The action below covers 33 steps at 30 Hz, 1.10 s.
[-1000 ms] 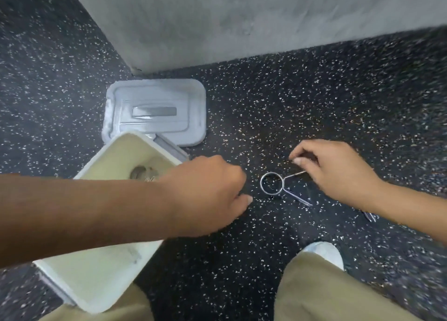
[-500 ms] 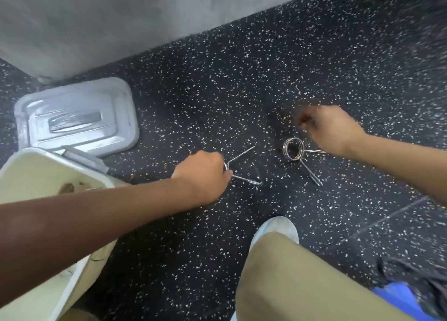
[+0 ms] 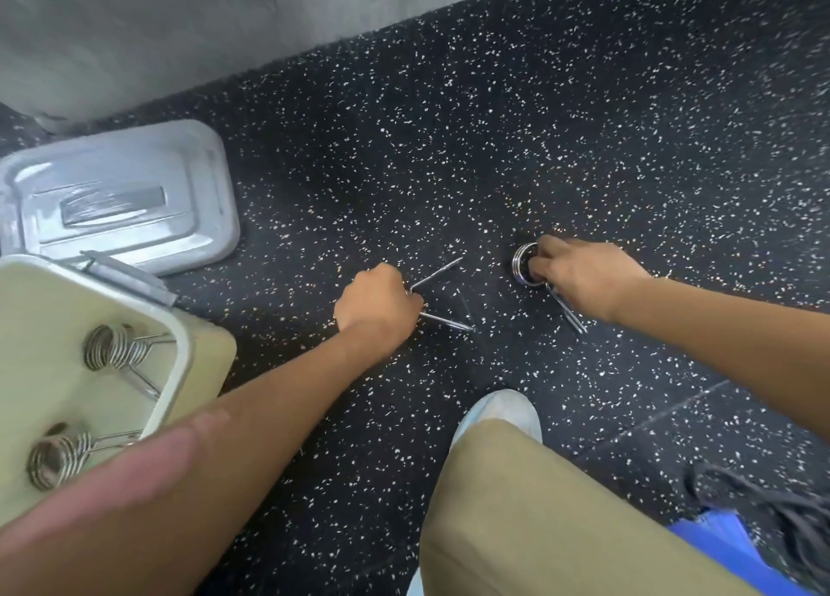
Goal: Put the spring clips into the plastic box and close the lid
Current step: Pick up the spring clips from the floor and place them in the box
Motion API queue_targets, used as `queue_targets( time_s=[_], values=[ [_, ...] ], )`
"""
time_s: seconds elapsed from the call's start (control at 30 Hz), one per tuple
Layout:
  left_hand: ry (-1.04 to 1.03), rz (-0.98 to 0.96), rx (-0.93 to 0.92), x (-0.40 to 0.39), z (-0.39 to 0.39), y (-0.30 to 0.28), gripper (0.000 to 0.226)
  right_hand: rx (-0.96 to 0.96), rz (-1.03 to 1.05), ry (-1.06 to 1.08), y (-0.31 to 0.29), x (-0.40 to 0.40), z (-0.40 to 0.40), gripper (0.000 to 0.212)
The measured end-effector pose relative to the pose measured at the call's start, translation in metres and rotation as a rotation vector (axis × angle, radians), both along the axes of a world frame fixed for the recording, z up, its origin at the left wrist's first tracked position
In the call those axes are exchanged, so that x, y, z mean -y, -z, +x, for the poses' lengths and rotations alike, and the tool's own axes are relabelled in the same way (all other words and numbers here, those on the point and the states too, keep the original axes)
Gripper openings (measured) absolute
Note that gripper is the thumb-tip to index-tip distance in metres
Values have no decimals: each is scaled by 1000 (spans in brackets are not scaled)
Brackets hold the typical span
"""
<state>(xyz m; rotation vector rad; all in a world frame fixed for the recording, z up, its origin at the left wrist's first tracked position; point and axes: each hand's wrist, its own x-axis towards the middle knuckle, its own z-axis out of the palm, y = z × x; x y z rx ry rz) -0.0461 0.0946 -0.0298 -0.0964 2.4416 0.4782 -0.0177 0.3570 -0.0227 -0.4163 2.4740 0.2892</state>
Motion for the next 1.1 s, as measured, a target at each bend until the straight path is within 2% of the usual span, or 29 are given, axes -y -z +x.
queue_targets(
  time_s=[0.17, 0.27, 0.37, 0.47, 0.53, 0.73, 0.93, 1.0, 1.1],
  values=[
    [-18, 48, 30, 3, -3, -5, 29, -10, 51, -42, 4, 6, -4, 48],
    [51, 54, 30, 9, -4, -12, 32, -17, 78, -64, 6, 12, -5, 56],
    [145, 60, -7, 21, -7, -27, 33, -85, 7, -29, 10, 20, 0, 55],
    [238, 68, -48, 39, -12, -50, 31, -205, -158, 13, 8, 36, 1, 26],
    [302, 55, -69, 55, -16, -67, 26, -213, -296, 70, 1, 52, -2, 14],
    [429, 34, -171, 113, -25, -125, 47, -31, -590, 347, -29, 120, -19, 16],
    [450, -50, -284, 183, -15, -176, 43, 155, -1074, 677, -59, 183, -34, 3],
    [454, -84, -303, 205, -11, -184, 44, 244, -1215, 755, -73, 202, -37, 12],
    [397, -104, -272, 236, -2, -191, 46, 322, -1331, 760, -95, 227, -43, 19]
  ],
)
